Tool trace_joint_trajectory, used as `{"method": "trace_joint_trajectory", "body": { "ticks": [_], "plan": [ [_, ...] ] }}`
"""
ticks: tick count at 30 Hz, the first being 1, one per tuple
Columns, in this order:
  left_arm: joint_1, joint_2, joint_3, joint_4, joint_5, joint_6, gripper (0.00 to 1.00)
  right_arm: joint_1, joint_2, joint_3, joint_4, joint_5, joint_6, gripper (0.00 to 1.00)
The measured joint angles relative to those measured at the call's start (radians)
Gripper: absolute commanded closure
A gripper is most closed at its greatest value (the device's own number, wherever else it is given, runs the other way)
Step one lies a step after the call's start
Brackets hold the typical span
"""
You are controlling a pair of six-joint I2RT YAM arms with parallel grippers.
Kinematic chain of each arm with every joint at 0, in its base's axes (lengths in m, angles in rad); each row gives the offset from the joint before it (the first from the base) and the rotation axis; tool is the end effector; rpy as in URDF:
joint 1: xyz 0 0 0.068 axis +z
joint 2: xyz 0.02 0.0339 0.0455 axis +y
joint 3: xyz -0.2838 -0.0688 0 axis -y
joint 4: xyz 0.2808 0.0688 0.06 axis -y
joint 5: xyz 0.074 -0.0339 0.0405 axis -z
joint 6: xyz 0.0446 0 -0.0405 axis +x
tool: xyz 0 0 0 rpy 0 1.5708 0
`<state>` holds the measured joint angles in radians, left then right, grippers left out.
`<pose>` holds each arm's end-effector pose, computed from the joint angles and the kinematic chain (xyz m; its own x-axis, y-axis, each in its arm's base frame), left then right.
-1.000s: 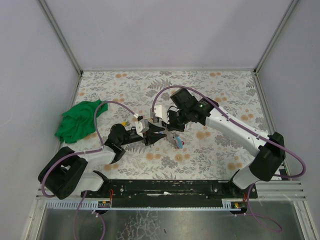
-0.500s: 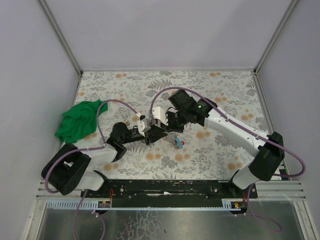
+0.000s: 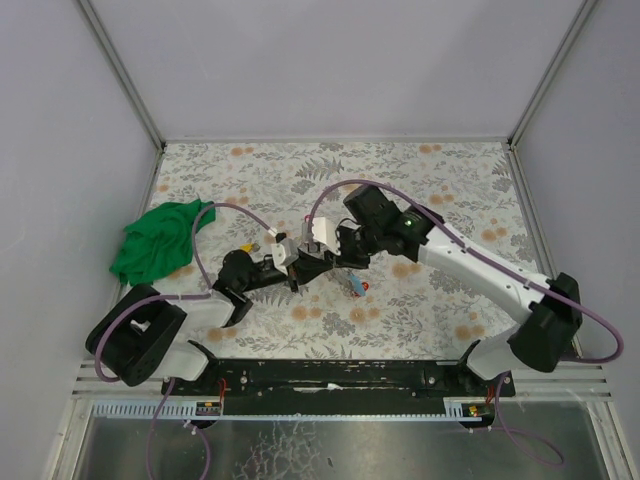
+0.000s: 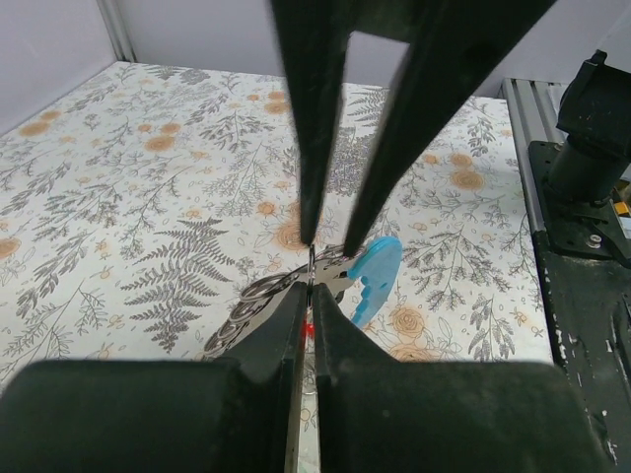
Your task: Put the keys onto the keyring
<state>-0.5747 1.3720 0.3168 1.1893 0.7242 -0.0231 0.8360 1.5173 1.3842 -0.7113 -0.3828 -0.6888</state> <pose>0.2030 -0.1667 0.1914 0.0901 -0.0789 -0.9928 0.9606 0.2700 0.0657 0.2342 0.2840 0.3329 0.1563 -0.7065 -0.6902 -0.9783 -0.0145 -0.2066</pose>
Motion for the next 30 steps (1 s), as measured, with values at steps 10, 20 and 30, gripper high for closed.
{"method": "trace_joint_trajectory", "body": {
  "ticks": [10,20,30],
  "plan": [
    [0.0,0.072,-0.064,0.214,-0.05,-0.075,1.0,-0.123,-0.218,-0.248,0.226,-0.122,0.063,0.73],
    [0.0,0.088,-0.079,0.278,-0.087,-0.094,1.0,-0.127,-0.222,-0.439,0.477,-0.138,0.187,0.7],
    [0.0,0.116,-0.078,0.309,-0.104,-0.098,1.0,-0.127,-0.216,-0.519,0.68,-0.236,0.298,0.69]
  ]
}}
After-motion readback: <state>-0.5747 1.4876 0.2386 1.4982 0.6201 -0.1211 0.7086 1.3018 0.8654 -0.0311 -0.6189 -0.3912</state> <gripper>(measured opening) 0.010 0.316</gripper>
